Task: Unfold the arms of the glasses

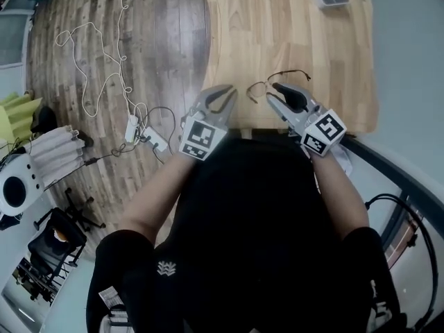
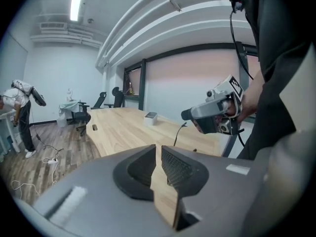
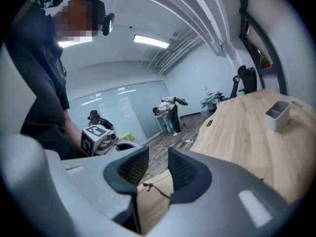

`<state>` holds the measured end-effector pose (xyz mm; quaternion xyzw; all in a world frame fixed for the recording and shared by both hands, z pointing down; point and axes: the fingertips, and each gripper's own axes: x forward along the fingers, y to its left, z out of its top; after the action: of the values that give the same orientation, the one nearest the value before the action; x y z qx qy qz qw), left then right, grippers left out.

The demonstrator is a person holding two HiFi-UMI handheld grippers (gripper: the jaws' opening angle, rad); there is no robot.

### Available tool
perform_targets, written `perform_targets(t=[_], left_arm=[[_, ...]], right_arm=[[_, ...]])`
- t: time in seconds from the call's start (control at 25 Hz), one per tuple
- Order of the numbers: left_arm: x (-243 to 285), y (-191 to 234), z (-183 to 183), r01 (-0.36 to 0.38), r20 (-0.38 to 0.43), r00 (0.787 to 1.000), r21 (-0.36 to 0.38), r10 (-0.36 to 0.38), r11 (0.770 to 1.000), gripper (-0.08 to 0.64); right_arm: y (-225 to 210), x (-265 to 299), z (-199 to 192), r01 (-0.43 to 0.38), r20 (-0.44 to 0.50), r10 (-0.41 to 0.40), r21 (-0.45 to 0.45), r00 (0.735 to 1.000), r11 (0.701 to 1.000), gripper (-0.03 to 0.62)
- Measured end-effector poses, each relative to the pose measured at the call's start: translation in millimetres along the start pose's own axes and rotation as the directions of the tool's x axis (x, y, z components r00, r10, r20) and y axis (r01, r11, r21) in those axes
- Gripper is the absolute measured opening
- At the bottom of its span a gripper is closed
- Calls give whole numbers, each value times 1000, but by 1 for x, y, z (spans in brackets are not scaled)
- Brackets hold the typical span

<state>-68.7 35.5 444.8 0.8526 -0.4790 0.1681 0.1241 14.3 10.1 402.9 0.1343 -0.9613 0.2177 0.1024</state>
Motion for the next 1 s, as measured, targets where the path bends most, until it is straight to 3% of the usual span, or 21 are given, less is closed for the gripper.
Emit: perform_targets(t=[0.2, 0.52, 0.76, 0.88, 1.0], left_arm=[[-1, 26, 38, -100, 61, 993, 5, 99, 995, 41], [-6, 53, 96, -230, 139, 964, 18, 225, 973, 23], [-7, 51, 99, -294, 130, 948, 9, 290, 956, 12], [-8, 49, 94, -305, 119, 945, -5, 304, 952, 11], [-7, 46, 90, -308, 110, 947, 35, 302, 951, 11]], right_arm=[[-44, -26, 20, 164, 23, -164, -47, 986, 985, 124], [-69, -46, 44, 275, -3, -282, -213, 959, 938, 109], [-85, -59, 61, 349, 63, -344, -228, 937, 909, 81], [-88, -61, 65, 363, 82, -354, -225, 932, 904, 24], [-90, -61, 62, 359, 80, -350, -216, 933, 908, 3]])
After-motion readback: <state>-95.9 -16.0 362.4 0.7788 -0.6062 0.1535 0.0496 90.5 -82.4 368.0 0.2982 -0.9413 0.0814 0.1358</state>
